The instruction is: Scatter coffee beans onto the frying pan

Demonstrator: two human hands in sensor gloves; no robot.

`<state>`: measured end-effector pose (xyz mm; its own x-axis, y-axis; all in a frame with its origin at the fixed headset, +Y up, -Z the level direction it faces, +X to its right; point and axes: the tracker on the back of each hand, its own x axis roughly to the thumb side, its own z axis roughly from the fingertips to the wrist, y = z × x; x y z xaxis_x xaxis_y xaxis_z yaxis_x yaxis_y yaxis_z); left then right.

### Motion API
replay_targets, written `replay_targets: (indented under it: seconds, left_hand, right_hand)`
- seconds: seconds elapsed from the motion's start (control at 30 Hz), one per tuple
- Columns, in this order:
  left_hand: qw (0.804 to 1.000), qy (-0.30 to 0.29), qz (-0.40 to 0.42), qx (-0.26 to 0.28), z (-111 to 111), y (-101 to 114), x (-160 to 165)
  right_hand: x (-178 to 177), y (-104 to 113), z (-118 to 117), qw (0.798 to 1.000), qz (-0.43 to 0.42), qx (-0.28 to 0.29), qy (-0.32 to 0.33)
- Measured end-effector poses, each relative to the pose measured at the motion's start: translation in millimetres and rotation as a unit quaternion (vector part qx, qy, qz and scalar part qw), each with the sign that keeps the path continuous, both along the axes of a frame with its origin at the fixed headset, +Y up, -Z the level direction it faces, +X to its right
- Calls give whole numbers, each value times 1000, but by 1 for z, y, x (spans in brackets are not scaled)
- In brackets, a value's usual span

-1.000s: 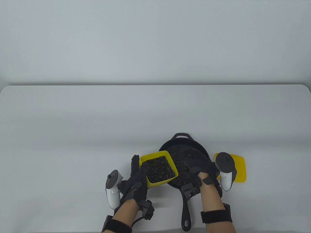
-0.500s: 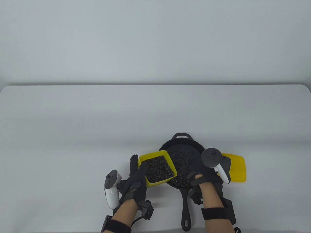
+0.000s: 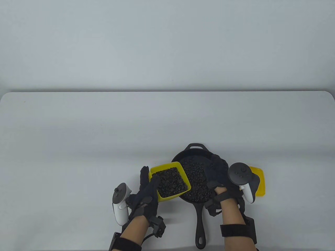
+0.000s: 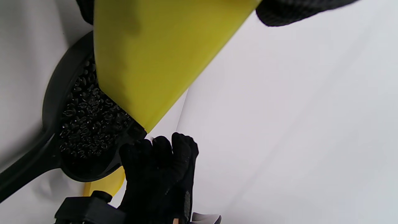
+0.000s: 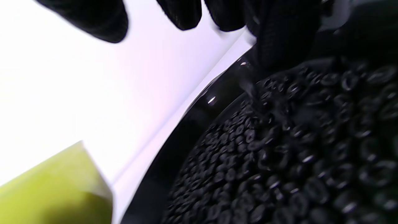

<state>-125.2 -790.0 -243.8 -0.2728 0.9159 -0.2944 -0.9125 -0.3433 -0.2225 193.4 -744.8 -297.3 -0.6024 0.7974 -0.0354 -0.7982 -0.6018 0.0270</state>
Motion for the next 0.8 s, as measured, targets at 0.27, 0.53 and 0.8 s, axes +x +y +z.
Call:
replay_targets:
  seconds: [0.27,0.53,0.8]
  left_hand:
    - [1000,-5,-4,-5,0,-3,2]
    - [1000,-8,-7,8,1,-1,3]
    - [996,-16,-66,58,8,10,18]
  right_hand:
    - [-23,11,7,998,-28,31,41]
    - [-64,50,18,986,-54,94,128]
    - [-92,42,20,961,83,-29,263]
